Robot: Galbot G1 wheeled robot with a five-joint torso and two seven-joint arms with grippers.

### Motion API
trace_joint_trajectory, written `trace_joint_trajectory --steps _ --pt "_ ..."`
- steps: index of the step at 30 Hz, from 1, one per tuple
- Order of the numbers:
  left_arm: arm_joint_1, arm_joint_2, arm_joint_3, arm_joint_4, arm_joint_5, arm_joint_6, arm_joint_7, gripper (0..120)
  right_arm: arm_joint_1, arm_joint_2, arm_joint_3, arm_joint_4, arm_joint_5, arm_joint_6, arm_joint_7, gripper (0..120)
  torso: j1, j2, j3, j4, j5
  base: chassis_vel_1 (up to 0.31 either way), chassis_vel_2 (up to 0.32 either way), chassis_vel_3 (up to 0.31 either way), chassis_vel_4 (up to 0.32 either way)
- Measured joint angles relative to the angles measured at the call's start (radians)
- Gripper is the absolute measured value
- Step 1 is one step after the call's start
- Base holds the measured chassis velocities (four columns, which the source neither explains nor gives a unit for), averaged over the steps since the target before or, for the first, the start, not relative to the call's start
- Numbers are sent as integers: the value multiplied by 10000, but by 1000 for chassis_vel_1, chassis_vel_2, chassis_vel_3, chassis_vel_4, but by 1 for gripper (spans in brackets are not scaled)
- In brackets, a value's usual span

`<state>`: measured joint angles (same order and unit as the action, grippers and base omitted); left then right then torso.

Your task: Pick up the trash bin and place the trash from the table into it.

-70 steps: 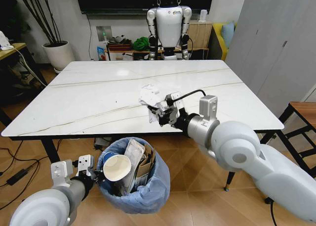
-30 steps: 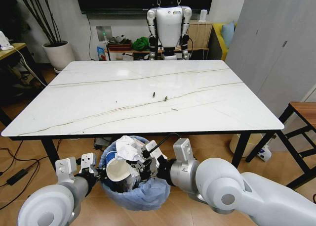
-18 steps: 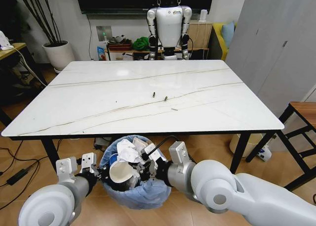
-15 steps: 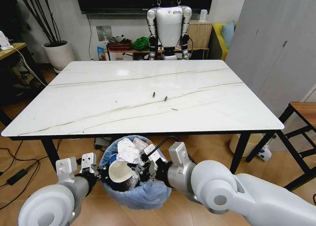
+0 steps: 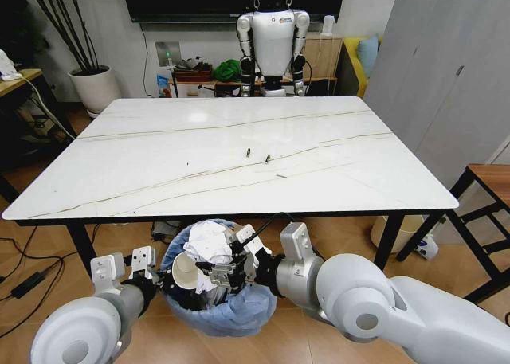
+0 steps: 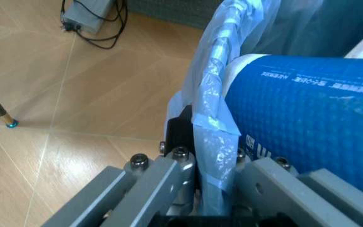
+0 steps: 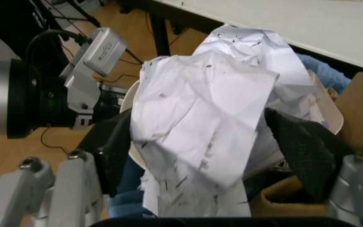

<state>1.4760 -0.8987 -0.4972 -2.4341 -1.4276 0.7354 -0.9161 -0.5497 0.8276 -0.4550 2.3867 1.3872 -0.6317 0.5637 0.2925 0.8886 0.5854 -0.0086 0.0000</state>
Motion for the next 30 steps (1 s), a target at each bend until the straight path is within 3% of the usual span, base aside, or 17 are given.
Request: trace_joint_trajectory --steps 3,7,30 --pt "-1 4 4 0 -7 0 5 0 0 -40 168 4 -56 -3 -52 91 0 0 0 0 0 0 0 0 0" --pt "21 20 -52 0 -19 0 9 0 26 -85 492 4 -110 -3 -218 100 0 0 0 0 0 0 0 0 0" --pt "209 -64 -55 -56 -20 0 11 0 258 218 2135 -920 -78 256 -403 100 0 3 0 0 0 0 0 0 0"
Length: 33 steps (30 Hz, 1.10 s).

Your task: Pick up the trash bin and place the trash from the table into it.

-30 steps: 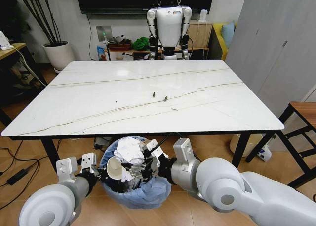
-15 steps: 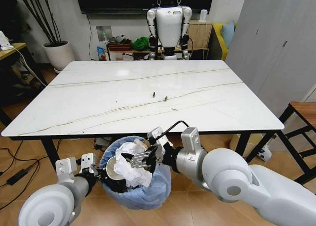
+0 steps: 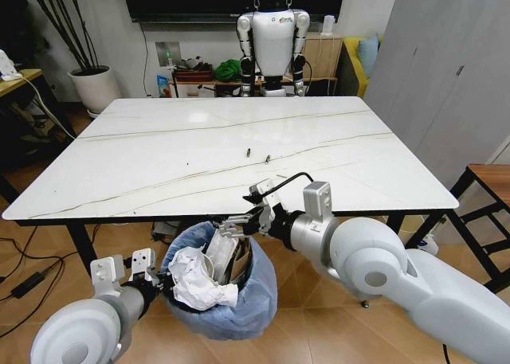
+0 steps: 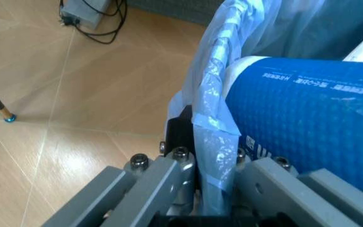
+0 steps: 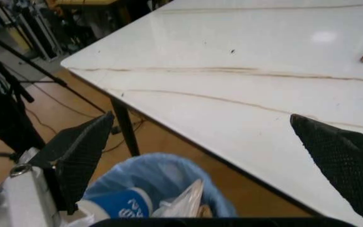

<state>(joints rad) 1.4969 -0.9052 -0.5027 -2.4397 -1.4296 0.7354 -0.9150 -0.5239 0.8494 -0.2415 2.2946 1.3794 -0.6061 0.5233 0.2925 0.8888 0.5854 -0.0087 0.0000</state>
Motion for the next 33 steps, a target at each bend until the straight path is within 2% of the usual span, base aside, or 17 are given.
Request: trace_joint_trajectory --steps 5,6,7,11,15,19,21,23,25,27,33 --pt "53 31 13 -69 0 0 0 0 209 214 274 -498 31 114 11 100 0 0 0 0 -1 0 0 0 0" --pt "84 58 12 -96 0 0 0 0 291 347 344 -846 -20 155 30 100 0 0 0 0 0 0 0 0 0" --pt "156 111 -32 -163 5 0 -1 0 552 716 385 -1841 -182 251 344 100 0 0 0 1 -1 0 0 0 0" --pt "184 124 -50 -193 6 0 -2 0 687 907 384 -2311 -258 251 593 100 0 0 1 1 0 0 0 0 0" --pt "243 152 -68 -263 13 0 -5 0 1383 1783 277 -3978 -590 104 1626 100 -1 -1 1 0 0 0 0 0 0" --pt "243 155 -68 -269 14 0 -7 0 1721 2283 179 -4481 -663 -5 2045 100 -1 0 1 0 -3 0 0 0 0" --pt "231 144 -46 -270 17 0 -9 0 2013 2933 -18 -5016 -868 -88 2431 99 -1 0 1 1 -2 0 0 0 0" --pt "227 139 -40 -268 18 0 -8 0 2069 3071 -56 -5135 -912 -108 2495 99 -1 -1 1 2 -2 0 0 0 0" --pt "206 130 -35 -260 20 0 -9 0 2353 3681 -253 -5803 -1039 -186 2775 94 -1 -1 1 4 -3 0 0 0 0" --pt "204 129 -67 -258 20 0 -8 0 2498 3924 -339 -6271 -1146 -212 2789 90 -1 -1 1 5 -4 0 0 0 0" --pt "214 97 -158 -257 1 0 -9 0 2623 4133 -422 -7171 -1268 -229 2684 84 0 -1 0 -2 -1 0 0 0 0"
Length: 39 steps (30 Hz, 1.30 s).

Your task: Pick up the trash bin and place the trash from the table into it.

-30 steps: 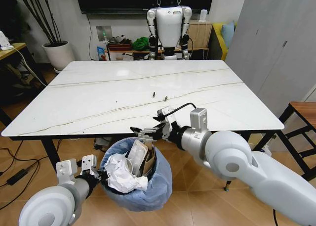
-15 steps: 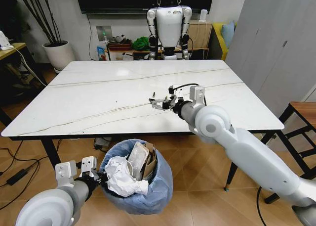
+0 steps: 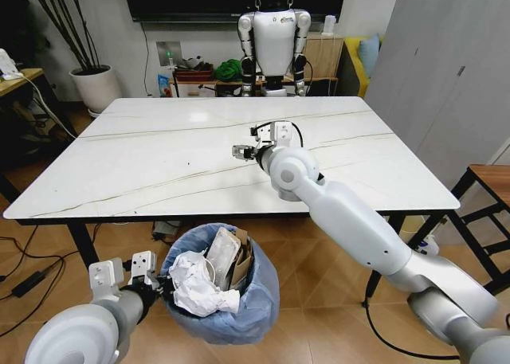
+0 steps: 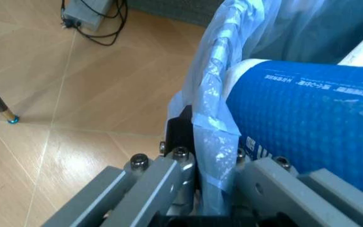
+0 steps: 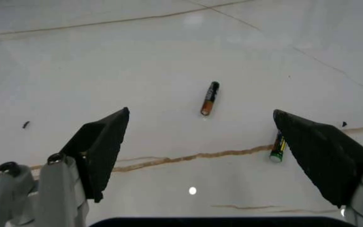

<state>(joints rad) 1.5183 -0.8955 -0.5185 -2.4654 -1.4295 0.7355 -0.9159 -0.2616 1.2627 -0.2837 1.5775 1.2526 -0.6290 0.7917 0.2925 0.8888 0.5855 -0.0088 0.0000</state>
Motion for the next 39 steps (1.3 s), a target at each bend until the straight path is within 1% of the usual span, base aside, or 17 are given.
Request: trace_joint_trajectory --steps 6,11,15,17,24,26,27,29,30,32,34,38,39 --pt "-23 5 -14 18 -61 0 0 0 35 -15 27 -515 194 -17 -10 79 0 0 0 1 0 0 0 0 0" --pt "-24 38 -119 16 -149 0 0 0 35 -160 52 -722 293 -48 -9 71 0 0 0 0 1 0 0 0 0" --pt "-28 32 -120 17 -157 0 1 0 27 -175 53 -789 293 -50 -12 68 0 0 0 1 0 0 0 0 0" --pt "-36 25 -120 17 -166 0 0 0 -5 -198 52 -842 299 -67 -20 64 0 0 0 3 1 0 0 0 0" --pt "-31 -23 -153 17 -167 0 1 0 -95 -247 57 -891 275 -83 -38 57 0 0 0 2 1 0 0 0 0" --pt "-31 -21 -190 16 -178 0 1 0 -97 -262 58 -902 271 -85 -43 49 0 0 -1 2 1 0 0 0 0" --pt "-31 -21 -190 16 -178 0 1 0 -97 -262 58 -902 271 -85 -43 49 0 0 -1 2 1 0 0 0 0" --pt "-34 -17 -206 16 -193 0 3 0 -96 -274 58 -909 267 -85 -45 36 0 0 -1 2 1 0 0 0 0" --pt "-34 -17 -206 16 -193 0 3 0 -96 -274 58 -909 267 -85 -45 36 0 0 -1 2 1 0 0 0 0" --pt "-30 -17 -207 6 -195 0 4 0 -104 -302 55 -905 264 -85 -46 28 0 0 -1 2 0 0 0 0 0" --pt "-29 -17 -207 -1 -196 0 5 0 -117 -316 51 -894 259 -85 -47 26 0 0 -1 2 1 0 0 0 0" --pt "-28 -17 -207 -16 -198 0 8 0 -149 -356 36 -885 182 -83 -48 14 0 0 -1 2 0 0 0 0 0" --pt "-28 -17 -207 -16 -198 0 8 0 -149 -356 36 -885 182 -83 -48 14 0 0 -1 2 0 0 0 0 0"
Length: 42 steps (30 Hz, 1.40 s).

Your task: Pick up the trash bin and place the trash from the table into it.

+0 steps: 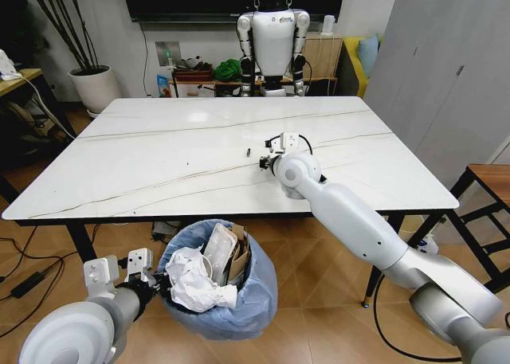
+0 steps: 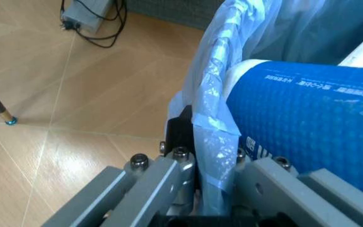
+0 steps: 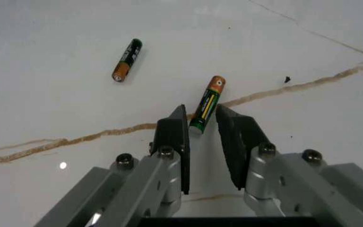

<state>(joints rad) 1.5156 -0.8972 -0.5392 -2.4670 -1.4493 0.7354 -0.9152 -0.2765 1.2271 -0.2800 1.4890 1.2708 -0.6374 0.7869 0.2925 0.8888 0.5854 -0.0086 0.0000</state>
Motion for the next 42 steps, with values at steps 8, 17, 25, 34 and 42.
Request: trace_joint_trajectory --steps 8,17,25,34,42 --pt "-10 12 -1 -11 -5 0 5 0 -31 -55 -26 54 -56 1 2 0 0 0 0 0 0 0 0 0 0" --pt "-36 2 -9 2 -6 0 12 0 -32 -370 38 873 131 37 69 0 3 0 1 2 1 0 0 0 0" --pt "-114 15 14 78 -10 0 17 0 -126 -1479 61 3061 910 173 55 0 2 0 0 -1 1 0 0 0 0" --pt "-151 57 48 127 -36 0 21 0 -609 -2561 250 5584 1408 657 -1706 0 0 0 0 -1 -2 0 0 0 0" --pt "-190 54 58 191 -35 0 21 0 -1033 -3172 97 7346 1889 687 -2854 0 0 0 0 0 -1 0 0 0 0"
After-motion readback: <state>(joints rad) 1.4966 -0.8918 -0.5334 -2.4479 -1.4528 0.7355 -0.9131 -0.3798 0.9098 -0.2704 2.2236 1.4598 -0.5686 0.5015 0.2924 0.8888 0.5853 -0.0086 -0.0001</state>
